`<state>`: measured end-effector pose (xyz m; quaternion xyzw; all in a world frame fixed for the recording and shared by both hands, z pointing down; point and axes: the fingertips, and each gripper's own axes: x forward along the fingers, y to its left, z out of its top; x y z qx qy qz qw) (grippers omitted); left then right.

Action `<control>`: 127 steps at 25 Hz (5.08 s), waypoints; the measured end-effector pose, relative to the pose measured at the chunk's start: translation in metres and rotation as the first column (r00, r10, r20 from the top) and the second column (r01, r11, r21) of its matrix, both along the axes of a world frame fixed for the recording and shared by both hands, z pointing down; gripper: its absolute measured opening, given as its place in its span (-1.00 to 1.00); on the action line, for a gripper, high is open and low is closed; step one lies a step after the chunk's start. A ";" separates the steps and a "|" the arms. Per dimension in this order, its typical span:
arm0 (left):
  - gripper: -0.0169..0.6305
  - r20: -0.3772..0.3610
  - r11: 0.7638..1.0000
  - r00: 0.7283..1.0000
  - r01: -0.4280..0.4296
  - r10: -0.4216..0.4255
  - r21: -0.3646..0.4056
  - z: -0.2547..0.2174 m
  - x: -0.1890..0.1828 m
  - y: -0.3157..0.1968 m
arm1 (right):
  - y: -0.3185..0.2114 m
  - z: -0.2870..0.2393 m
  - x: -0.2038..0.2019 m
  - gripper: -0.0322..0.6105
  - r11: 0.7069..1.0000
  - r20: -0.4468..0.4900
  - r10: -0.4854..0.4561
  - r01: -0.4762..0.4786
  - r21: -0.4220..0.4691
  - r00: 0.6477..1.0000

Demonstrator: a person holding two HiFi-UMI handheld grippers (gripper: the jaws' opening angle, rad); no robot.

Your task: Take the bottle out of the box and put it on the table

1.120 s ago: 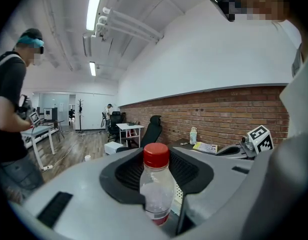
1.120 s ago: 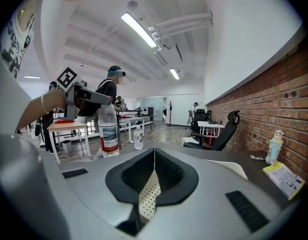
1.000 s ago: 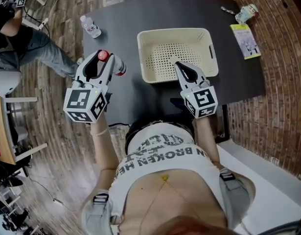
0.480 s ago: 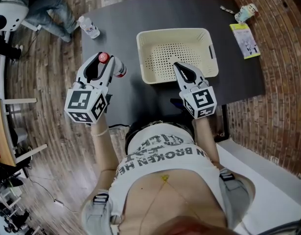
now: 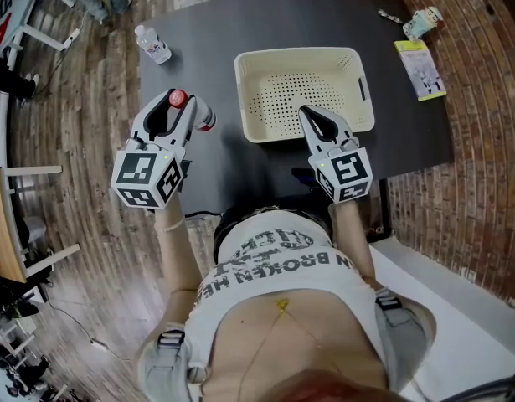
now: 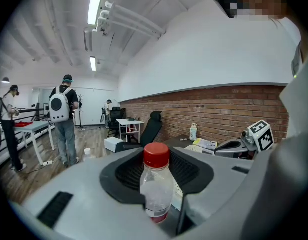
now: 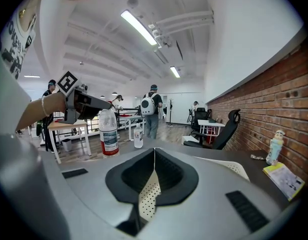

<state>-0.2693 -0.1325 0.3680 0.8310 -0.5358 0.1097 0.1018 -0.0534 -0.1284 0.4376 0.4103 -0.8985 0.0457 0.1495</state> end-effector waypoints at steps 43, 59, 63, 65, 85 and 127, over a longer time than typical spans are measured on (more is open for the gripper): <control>-0.46 0.000 0.998 1.000 0.016 -0.016 -0.059 0.127 0.016 0.023 | -0.003 0.011 0.016 -0.87 0.999 -0.019 0.043 -0.043 -0.024 0.999; -0.46 -0.031 0.998 0.999 0.023 -0.025 -0.055 0.129 0.015 0.020 | -0.001 0.014 0.016 -0.87 0.999 -0.021 0.042 -0.043 -0.031 0.999; -0.46 -0.030 0.998 0.999 0.024 -0.026 -0.057 0.129 0.015 0.016 | -0.001 0.014 0.017 -0.87 0.999 -0.021 0.044 -0.045 -0.030 0.999; -0.46 -0.028 0.998 0.999 0.025 -0.026 -0.056 0.130 0.014 0.015 | -0.001 0.013 0.017 -0.87 0.999 -0.019 0.044 -0.045 -0.028 0.999; -0.40 -0.058 1.000 0.998 0.024 -0.025 -0.016 0.120 0.013 0.018 | 0.000 0.011 0.020 -0.87 0.999 -0.014 0.048 -0.048 -0.021 0.999; -0.93 -0.080 0.974 0.971 -0.225 0.225 0.013 0.100 0.110 0.052 | 0.028 0.030 -0.005 -0.87 0.994 -0.008 -0.096 0.096 -0.060 0.995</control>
